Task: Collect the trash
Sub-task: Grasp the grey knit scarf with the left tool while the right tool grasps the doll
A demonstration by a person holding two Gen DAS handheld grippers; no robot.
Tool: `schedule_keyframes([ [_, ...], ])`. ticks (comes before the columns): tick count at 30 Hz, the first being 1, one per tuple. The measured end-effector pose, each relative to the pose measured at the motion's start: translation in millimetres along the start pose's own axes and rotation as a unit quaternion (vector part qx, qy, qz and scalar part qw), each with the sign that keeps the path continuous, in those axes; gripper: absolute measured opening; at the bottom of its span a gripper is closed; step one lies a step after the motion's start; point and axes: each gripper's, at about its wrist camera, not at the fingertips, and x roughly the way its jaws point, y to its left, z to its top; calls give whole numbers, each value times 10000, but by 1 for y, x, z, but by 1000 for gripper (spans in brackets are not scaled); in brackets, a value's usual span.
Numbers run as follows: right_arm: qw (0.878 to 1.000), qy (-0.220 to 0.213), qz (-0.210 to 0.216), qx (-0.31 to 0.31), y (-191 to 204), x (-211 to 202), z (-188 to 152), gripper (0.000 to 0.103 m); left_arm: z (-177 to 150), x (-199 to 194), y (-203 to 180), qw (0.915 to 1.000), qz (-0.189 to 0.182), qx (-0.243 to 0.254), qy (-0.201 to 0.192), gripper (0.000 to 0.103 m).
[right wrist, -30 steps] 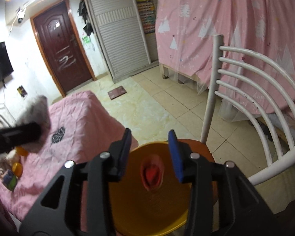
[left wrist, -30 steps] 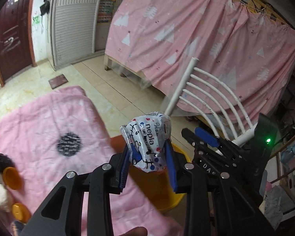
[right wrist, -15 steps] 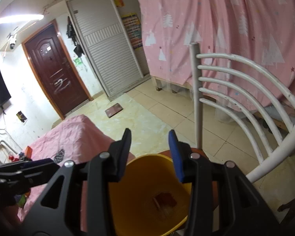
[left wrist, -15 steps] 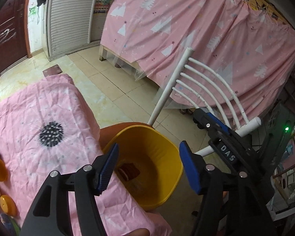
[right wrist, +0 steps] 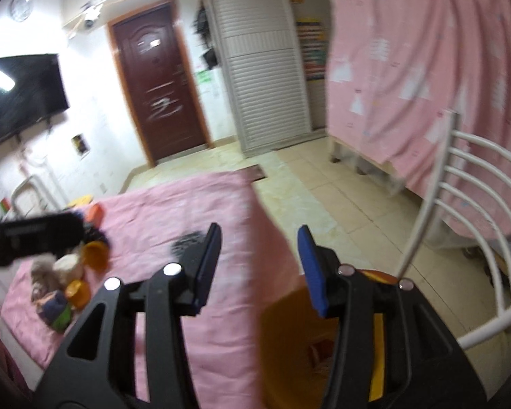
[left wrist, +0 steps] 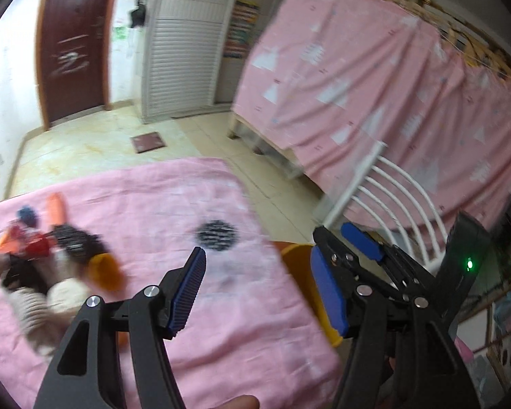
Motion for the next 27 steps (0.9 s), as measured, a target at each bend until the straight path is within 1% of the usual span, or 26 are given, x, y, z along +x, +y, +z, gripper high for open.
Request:
schedule_keyframes([
  [3, 9992, 88, 290, -279, 28, 5, -3, 44, -3, -18, 27, 9992, 368, -122, -127, 57],
  [6, 9964, 167, 626, -552, 59, 8, -8, 44, -6, -34, 50, 9973, 665, -247, -171, 57],
  [11, 9877, 332, 1188, -963, 99, 9, -17, 44, -20, -57, 97, 9891, 1315, -601, -274, 57],
  [14, 9816, 434, 1501, -1099, 119, 8, -24, 44, -28, -65, 121, 9833, 1618, -789, -274, 57],
  [16, 9770, 504, 1677, -1219, 133, 7, -30, 44, -33, -67, 135, 9801, 1745, -918, -246, 57],
  [18, 9727, 572, 1821, -1323, 143, 8, -36, 51, -37, -66, 147, 9773, 1851, -1010, -199, 58],
  [19, 9708, 597, 1882, -1363, 150, 8, -38, 57, -38, -65, 151, 9762, 1890, -1051, -184, 58],
  [20, 9679, 644, 1964, -1434, 157, 8, -41, 58, -40, -64, 156, 9748, 1928, -1107, -155, 59],
  [25, 9579, 784, 2175, -1705, 180, 8, -53, 58, -55, -55, 174, 9705, 2015, -1325, 22, 62],
  [27, 9522, 871, 2287, -1828, 189, 10, -59, 59, -59, -49, 178, 9680, 2105, -1358, 123, 63],
])
